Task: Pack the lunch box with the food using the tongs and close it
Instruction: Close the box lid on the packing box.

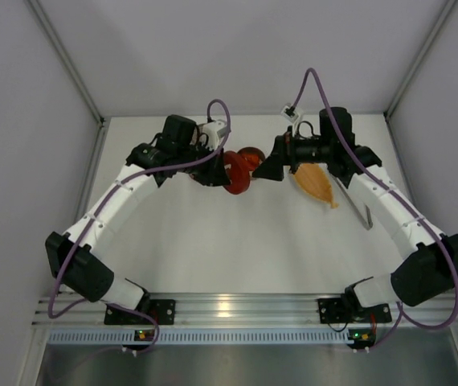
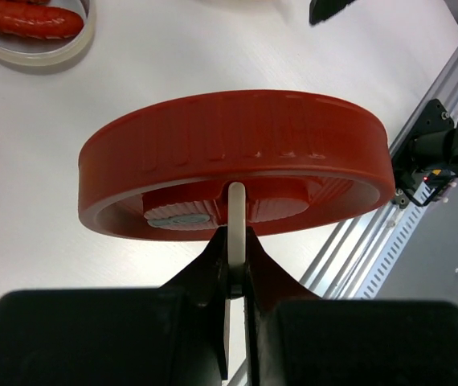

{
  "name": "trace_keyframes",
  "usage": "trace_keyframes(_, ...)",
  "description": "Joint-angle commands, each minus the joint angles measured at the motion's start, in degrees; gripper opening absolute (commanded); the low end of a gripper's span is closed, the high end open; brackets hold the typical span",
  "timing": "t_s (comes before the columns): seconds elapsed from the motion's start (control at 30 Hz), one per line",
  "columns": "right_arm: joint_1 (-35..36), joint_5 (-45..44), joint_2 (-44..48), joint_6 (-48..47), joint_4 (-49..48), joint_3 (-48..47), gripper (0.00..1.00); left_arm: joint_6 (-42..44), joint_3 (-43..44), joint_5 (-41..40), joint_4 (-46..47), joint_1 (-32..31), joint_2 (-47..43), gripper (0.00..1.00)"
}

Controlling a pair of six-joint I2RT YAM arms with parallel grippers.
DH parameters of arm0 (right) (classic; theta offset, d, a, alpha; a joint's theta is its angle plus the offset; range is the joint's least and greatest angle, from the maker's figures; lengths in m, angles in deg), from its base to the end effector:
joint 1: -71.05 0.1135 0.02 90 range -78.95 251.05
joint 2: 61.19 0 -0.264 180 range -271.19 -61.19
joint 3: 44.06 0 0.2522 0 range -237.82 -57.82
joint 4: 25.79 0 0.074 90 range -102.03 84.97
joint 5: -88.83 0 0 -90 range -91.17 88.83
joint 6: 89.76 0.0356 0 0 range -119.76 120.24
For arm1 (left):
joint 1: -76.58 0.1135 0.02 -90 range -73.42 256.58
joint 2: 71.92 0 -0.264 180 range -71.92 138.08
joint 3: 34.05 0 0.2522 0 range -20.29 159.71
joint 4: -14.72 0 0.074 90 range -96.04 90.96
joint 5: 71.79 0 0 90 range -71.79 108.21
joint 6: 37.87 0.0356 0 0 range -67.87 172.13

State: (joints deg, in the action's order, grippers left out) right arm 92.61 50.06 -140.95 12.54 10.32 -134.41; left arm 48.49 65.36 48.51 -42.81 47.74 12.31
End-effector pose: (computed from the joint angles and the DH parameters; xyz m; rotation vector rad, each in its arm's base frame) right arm 0.2761 0.1389 0.3782 -0.7536 1.9175 1.2667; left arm 0.2666 -0.1673 0.3716 0.7819 2.2180 -0.8954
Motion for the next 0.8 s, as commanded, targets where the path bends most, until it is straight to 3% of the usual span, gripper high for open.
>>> trace_keyframes(0.0,3.39,-2.43,0.49,0.71,-3.80,-0.39,0.99,-3.74,2.25,3.44,3.07,-0.16,1.47,0.00)
trace_keyframes(0.3,6.47,-8.06,-2.85,1.77,-6.35,-1.18,0.99,-5.24,3.82,4.76,3.60,-0.16,3.31,0.00)
trace_keyframes(0.47,6.91,-10.09,-6.63,-0.07,-2.32,-3.91,0.97,-4.62,5.05,5.11,2.73,-0.16,4.10,0.00)
trace_keyframes(0.53,7.00,-10.35,-7.50,-0.08,-2.05,-4.00,0.90,-4.53,5.23,5.38,2.55,-0.16,3.93,0.00)
trace_keyframes(0.67,7.00,-8.33,-8.12,1.67,-3.80,-3.56,0.62,-4.45,4.71,6.26,2.99,-0.07,3.49,0.00)
trace_keyframes(0.7,6.92,-8.07,-8.04,1.94,-4.41,-3.47,0.48,-4.45,4.36,6.43,3.25,0.01,3.32,0.00)
trace_keyframes(0.77,6.83,-7.81,-8.04,3.17,-5.03,-3.21,0.36,-4.27,4.09,6.52,3.51,0.27,2.88,0.04)
